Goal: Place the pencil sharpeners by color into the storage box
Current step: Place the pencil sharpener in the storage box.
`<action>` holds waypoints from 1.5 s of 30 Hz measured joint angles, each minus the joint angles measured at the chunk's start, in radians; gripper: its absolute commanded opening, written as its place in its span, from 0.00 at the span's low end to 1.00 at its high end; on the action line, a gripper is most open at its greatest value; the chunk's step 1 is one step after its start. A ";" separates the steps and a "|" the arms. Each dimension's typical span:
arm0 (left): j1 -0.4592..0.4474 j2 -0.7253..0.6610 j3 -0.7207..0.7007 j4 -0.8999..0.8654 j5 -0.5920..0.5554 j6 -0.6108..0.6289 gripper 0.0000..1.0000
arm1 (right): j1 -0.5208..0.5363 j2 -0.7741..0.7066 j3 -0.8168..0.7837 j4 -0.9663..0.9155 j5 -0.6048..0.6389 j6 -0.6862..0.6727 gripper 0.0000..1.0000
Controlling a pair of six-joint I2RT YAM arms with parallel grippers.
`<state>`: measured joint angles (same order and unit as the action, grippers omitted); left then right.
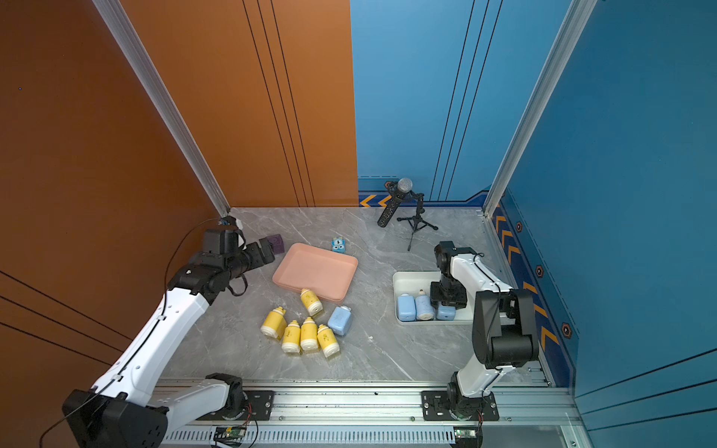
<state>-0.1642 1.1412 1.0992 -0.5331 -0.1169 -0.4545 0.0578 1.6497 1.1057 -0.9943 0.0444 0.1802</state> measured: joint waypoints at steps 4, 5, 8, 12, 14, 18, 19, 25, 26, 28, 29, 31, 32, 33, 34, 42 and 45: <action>0.000 0.000 0.000 0.000 0.003 0.000 0.98 | 0.000 0.000 0.000 -0.001 0.000 0.000 0.62; 0.000 0.000 0.000 0.000 0.003 0.000 0.98 | 0.000 0.000 0.000 -0.003 0.000 0.000 0.62; 0.001 0.000 0.000 0.000 0.006 -0.003 0.98 | 0.000 0.000 0.003 -0.013 0.000 0.000 0.62; 0.003 0.000 0.000 0.000 0.011 -0.008 0.98 | 0.000 0.000 0.010 -0.030 0.001 0.000 0.62; 0.007 0.000 0.000 0.000 0.014 -0.008 0.98 | 0.002 -0.001 0.014 -0.037 0.003 0.000 0.62; 0.009 0.000 0.000 0.000 0.015 -0.010 0.98 | 0.007 -0.008 0.015 -0.045 0.010 0.000 0.62; 0.009 0.000 0.000 0.000 0.016 -0.010 0.98 | 0.008 -0.008 0.015 -0.045 0.012 0.000 0.62; 0.009 0.000 0.000 0.000 0.017 -0.010 0.98 | 0.010 -0.008 0.020 -0.049 0.012 0.000 0.64; 0.009 0.001 0.000 0.000 0.017 -0.010 0.98 | 0.011 -0.008 0.021 -0.052 0.012 0.000 0.64; 0.009 0.002 0.000 0.000 0.017 -0.010 0.98 | 0.013 -0.008 0.023 -0.053 0.012 0.000 0.64; 0.009 0.002 0.000 0.000 0.017 -0.010 0.98 | 0.014 -0.008 0.024 -0.054 0.012 0.000 0.64; 0.009 0.002 0.000 0.000 0.017 -0.010 0.98 | 0.015 -0.008 0.028 -0.057 0.012 0.000 0.64; 0.009 0.003 0.000 0.000 0.017 -0.010 0.98 | 0.015 -0.008 0.032 -0.062 0.012 0.000 0.64; 0.009 0.003 0.000 0.000 0.017 -0.010 0.98 | 0.015 -0.009 0.035 -0.063 0.012 0.000 0.64; 0.009 0.004 0.000 0.000 0.017 -0.010 0.98 | 0.015 -0.011 0.039 -0.064 0.012 0.000 0.64; 0.013 0.006 0.000 0.000 0.017 -0.010 0.98 | 0.024 -0.071 0.076 -0.095 0.012 0.004 0.65; 0.013 0.005 0.000 0.000 0.017 -0.010 0.98 | 0.030 -0.120 0.081 -0.103 0.012 0.010 0.65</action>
<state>-0.1513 1.1465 1.0992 -0.5327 -0.0998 -0.4648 0.0879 1.5299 1.1866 -1.0969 0.0563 0.1898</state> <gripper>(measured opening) 0.984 0.649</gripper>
